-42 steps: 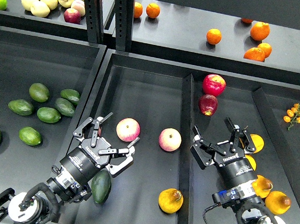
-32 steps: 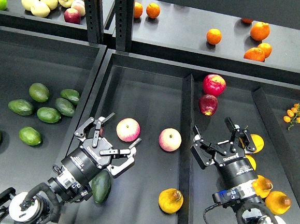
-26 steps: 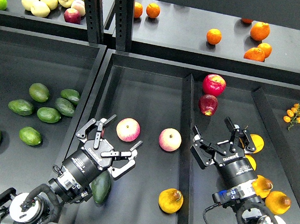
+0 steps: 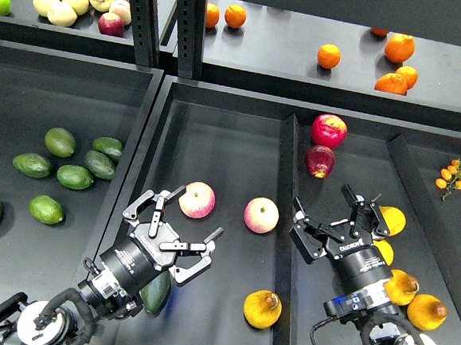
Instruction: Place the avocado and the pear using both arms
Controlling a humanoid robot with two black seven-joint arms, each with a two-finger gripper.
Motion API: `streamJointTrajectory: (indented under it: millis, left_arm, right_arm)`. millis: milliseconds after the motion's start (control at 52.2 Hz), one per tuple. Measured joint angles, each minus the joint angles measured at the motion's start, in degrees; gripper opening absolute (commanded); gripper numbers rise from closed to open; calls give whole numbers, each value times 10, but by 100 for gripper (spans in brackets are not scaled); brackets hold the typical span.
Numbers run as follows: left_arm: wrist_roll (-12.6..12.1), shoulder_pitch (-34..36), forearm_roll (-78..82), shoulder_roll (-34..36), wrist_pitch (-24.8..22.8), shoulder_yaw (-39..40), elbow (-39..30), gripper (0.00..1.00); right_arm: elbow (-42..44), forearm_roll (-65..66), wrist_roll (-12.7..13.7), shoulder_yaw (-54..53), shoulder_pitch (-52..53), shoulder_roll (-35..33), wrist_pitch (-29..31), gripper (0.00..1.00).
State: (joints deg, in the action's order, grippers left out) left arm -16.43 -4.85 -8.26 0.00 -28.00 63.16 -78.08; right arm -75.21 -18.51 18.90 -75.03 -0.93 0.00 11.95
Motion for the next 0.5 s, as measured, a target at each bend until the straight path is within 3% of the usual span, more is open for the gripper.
streamJointTrajectory:
  millis: [498]
  left_arm:
    - [-4, -3, -4, 0, 0, -6, 1, 99]
  right_arm:
    - [0, 1, 0, -3, -8, 0, 0, 100]
